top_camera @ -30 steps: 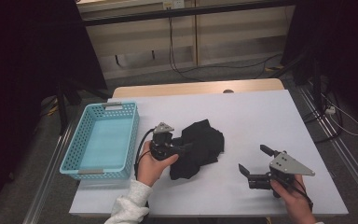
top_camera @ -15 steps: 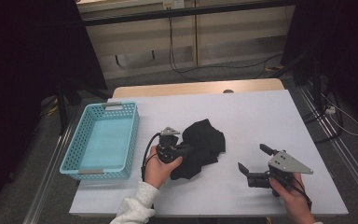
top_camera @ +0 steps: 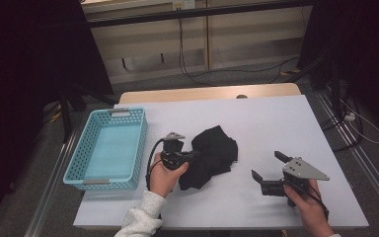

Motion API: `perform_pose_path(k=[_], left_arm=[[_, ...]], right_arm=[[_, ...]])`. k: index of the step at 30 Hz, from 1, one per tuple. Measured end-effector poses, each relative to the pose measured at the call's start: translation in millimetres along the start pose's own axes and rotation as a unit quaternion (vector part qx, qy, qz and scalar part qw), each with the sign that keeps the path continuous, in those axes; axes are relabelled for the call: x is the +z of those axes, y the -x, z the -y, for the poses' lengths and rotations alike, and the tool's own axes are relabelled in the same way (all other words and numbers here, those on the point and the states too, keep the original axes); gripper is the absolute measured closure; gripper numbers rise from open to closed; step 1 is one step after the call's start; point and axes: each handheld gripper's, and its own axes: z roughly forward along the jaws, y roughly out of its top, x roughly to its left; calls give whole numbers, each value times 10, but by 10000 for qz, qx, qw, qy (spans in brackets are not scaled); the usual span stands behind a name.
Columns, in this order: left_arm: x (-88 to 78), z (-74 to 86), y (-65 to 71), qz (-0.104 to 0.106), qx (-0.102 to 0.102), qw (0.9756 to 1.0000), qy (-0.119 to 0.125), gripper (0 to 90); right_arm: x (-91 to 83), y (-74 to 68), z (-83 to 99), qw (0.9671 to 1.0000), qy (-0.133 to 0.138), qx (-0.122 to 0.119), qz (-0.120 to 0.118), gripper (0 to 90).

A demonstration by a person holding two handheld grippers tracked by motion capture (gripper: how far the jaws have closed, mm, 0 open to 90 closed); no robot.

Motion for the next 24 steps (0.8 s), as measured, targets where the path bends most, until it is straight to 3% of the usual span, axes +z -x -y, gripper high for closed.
perform_pose_path(k=[11, 18, 22, 24], left_arm=[[-114, 4, -29, -29, -83, 9999, 84, 866], [-239, 15, -182, -227, -318, 9991, 135, 869], [-268, 8, -180, -287, -293, 9990, 157, 868], [-309, 4, -165, -440, -261, 9986, 149, 868]], right_arm=[[28, -10, -23, 10000, 2, 45, -20, 3], [112, 7, -46, 9999, 21, 139, -8, 3], [162, 14, -53, 9999, -4, 135, -7, 5], [184, 6, -55, 9999, -37, 130, -48, 5]])
